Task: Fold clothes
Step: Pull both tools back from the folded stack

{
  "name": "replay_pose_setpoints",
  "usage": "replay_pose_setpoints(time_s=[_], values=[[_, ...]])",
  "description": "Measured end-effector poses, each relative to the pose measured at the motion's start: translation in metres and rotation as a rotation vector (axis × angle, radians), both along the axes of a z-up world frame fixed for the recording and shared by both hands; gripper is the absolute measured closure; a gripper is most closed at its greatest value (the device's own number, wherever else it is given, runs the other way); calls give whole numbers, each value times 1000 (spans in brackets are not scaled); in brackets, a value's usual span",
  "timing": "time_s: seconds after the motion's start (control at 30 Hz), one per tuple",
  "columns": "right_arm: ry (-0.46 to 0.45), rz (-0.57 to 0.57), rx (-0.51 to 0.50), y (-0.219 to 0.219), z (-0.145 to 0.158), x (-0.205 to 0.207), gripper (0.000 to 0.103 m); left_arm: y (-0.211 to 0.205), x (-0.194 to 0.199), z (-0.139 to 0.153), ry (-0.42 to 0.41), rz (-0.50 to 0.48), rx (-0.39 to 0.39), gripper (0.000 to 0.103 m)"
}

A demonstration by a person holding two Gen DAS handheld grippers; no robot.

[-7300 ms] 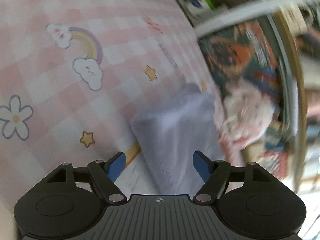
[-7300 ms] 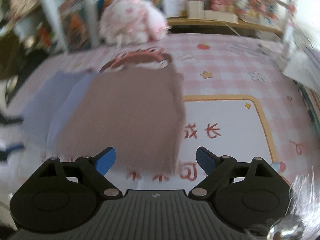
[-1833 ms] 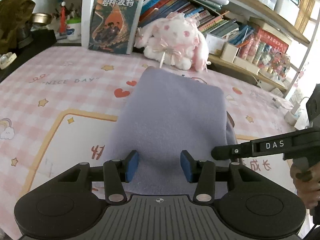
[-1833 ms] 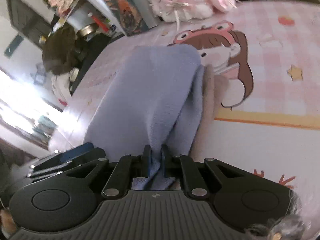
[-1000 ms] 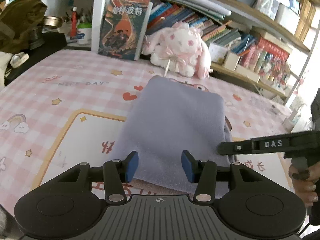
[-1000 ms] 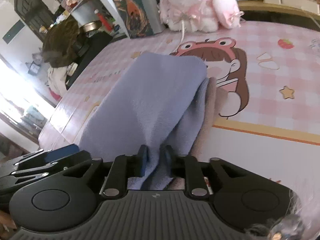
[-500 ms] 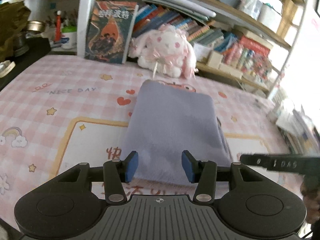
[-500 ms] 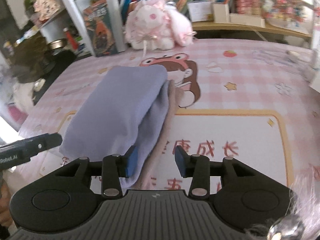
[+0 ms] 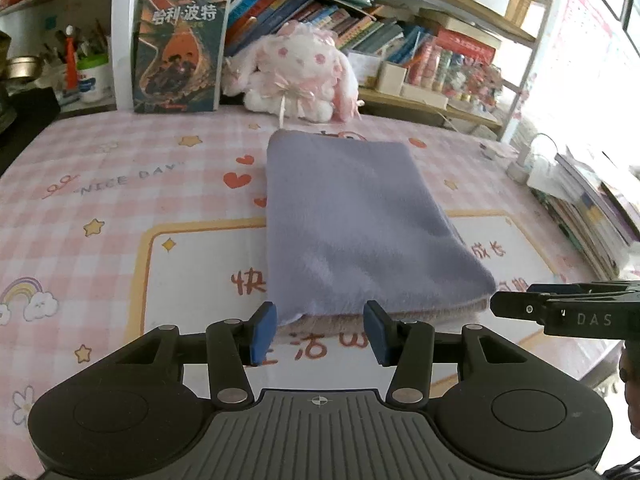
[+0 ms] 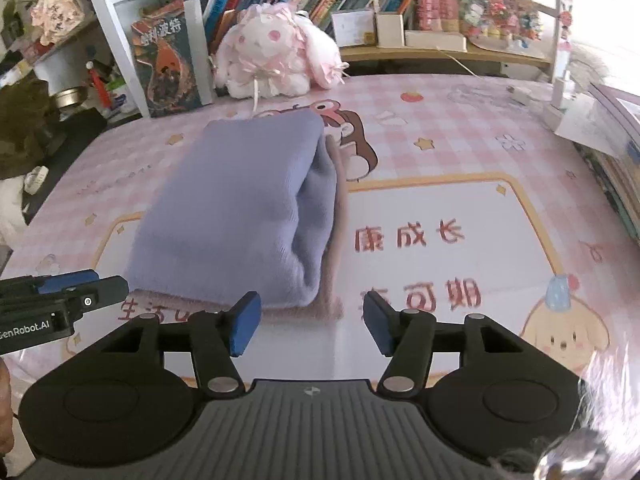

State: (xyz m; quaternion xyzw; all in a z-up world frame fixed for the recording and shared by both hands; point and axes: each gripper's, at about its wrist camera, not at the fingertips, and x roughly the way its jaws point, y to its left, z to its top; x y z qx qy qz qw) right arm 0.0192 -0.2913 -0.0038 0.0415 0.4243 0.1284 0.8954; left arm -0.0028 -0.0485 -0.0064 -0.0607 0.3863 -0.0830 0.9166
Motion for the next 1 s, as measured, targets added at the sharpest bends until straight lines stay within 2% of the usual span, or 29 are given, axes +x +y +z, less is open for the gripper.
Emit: replay_pose_setpoints(time_s=[0.27, 0.77, 0.93, 1.0], values=[[6, -21, -44, 20, -1, -15, 41, 16, -7, -5, 12, -20, -16, 53], [32, -30, -97, 43, -3, -24, 29, 31, -10, -9, 34, -33, -22, 40], [48, -40, -105, 46, -5, -25, 19, 33, -10, -10, 48, -28, -15, 26], [59, -44, -107, 46, -6, -24, 17, 34, -10, -10, 49, -24, -19, 25]])
